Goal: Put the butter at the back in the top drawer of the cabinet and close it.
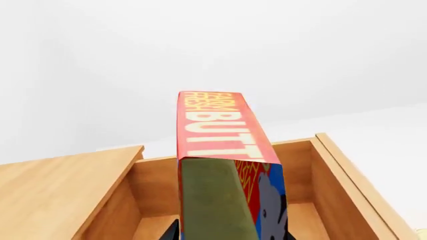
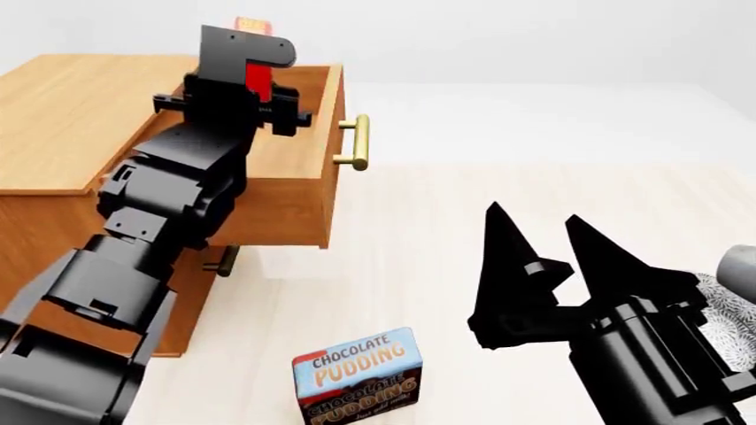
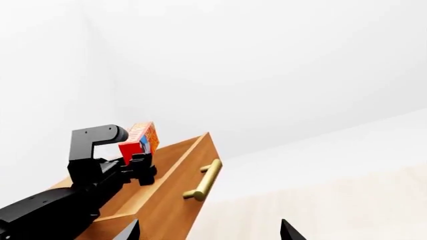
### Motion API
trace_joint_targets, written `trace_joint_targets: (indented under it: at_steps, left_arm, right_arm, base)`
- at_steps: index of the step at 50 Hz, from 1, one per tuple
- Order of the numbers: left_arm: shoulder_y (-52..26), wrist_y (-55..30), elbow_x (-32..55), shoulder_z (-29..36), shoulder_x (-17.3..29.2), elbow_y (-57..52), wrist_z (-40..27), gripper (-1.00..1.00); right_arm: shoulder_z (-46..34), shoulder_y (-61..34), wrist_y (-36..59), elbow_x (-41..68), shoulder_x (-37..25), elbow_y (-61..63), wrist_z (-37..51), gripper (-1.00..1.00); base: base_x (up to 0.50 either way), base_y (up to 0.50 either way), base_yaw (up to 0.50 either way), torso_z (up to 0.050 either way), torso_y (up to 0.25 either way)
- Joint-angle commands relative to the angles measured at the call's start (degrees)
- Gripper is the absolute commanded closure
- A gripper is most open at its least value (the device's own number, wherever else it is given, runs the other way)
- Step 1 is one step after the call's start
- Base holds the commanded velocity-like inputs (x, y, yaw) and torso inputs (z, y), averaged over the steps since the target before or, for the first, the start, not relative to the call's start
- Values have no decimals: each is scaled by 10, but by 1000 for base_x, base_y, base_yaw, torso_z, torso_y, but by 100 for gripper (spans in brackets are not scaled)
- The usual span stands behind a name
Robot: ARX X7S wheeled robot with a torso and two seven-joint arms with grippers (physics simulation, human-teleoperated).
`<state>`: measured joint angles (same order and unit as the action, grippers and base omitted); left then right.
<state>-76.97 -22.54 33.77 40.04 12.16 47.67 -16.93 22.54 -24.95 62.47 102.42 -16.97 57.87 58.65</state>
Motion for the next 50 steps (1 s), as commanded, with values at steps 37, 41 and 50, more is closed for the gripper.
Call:
trace_joint_targets:
  at_steps: [37,41,50]
  left_arm:
    - [-26,-111,38,-5,-15,57,16,100]
    - [-24,-110,40,-6,-16,58,17,100]
    - [-26,-111,41,-5,-19,67,21,100]
  right_arm:
    - [-7,0,-4,-1,-3,2,11,-100]
    - [-7,1,-3,-3,-2,2,9,-100]
    - [-8,0,-3,-5,-2,1,8,-100]
  base:
    - [-3,0,1,0,0]
    - [-3,0,1,0,0]
    - [-1,0,1,0,0]
